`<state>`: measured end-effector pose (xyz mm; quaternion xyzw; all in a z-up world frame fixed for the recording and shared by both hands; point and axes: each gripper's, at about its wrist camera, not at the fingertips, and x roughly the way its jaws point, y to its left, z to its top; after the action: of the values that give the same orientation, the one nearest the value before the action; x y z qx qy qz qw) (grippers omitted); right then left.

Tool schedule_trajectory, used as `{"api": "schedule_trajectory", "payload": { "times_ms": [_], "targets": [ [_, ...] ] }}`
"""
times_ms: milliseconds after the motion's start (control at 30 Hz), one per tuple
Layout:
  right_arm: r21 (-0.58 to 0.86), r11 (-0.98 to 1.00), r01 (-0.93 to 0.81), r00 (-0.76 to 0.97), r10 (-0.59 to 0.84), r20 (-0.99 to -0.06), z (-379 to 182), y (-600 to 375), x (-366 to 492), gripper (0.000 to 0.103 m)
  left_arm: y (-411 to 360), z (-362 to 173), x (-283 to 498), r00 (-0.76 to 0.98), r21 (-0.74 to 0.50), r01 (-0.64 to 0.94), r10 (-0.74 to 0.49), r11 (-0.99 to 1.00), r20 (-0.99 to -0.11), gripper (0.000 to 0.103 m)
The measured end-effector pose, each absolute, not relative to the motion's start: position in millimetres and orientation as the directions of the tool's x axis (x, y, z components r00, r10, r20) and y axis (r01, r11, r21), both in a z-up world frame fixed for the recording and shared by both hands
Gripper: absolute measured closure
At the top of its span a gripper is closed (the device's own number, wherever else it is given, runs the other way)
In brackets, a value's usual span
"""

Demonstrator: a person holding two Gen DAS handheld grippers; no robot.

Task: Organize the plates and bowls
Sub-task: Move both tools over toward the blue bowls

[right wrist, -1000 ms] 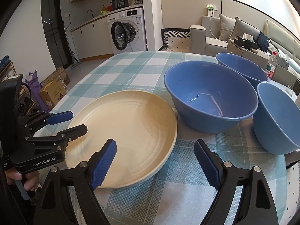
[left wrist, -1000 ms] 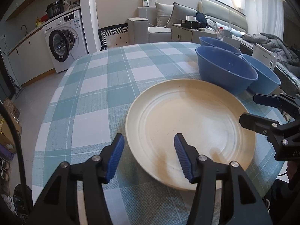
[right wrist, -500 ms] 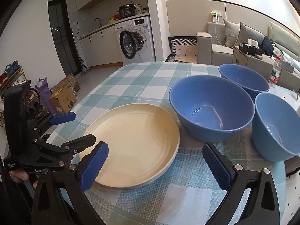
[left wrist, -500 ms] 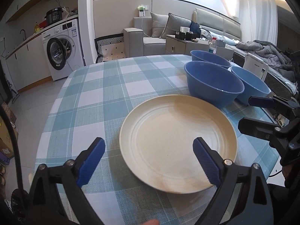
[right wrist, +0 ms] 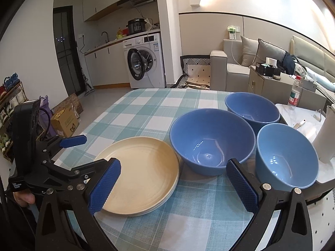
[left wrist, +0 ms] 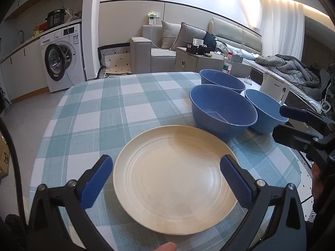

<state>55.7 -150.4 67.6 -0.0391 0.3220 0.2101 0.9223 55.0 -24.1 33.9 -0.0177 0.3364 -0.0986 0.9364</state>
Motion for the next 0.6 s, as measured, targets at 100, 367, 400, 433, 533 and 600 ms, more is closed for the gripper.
{"api": "schedule_trajectory", "payload": {
  "times_ms": [100,367,400,433,533,600],
  "targets": [
    [0.063,0.912,-0.406,0.715,0.36,-0.599,74.4,-156.3,56.6,0.001,-25.5,40.5,59.2,0.757,-0.103,0.17,-0.197,0.98,-0.623,0.0],
    [0.065,0.922,-0.382,0.74,0.347,-0.577,84.2,-174.9,58.8,0.001,-28.7,53.2,71.4,0.767,-0.102,0.165,-0.193,0.981,-0.612,0.0],
    [0.066,0.923,-0.379,0.742,0.345,-0.575,85.2,-177.8,59.4,0.001,-29.8,54.3,72.5,0.768,-0.099,0.167,-0.192,0.981,-0.611,0.0],
    [0.066,0.924,-0.376,0.744,0.343,-0.573,86.0,-180.4,59.8,0.001,-31.6,55.4,73.9,0.77,-0.094,0.168,-0.19,0.981,-0.61,0.0],
    [0.067,0.931,-0.358,0.754,0.331,-0.567,89.5,-190.7,62.7,0.001,-36.6,57.2,77.9,0.769,-0.088,0.176,-0.192,0.981,-0.61,0.0],
    [0.072,0.939,-0.337,0.763,0.317,-0.564,92.0,-199.8,65.4,0.001,-40.0,57.2,81.3,0.766,-0.086,0.181,-0.196,0.98,-0.612,0.0]
  ]
}}
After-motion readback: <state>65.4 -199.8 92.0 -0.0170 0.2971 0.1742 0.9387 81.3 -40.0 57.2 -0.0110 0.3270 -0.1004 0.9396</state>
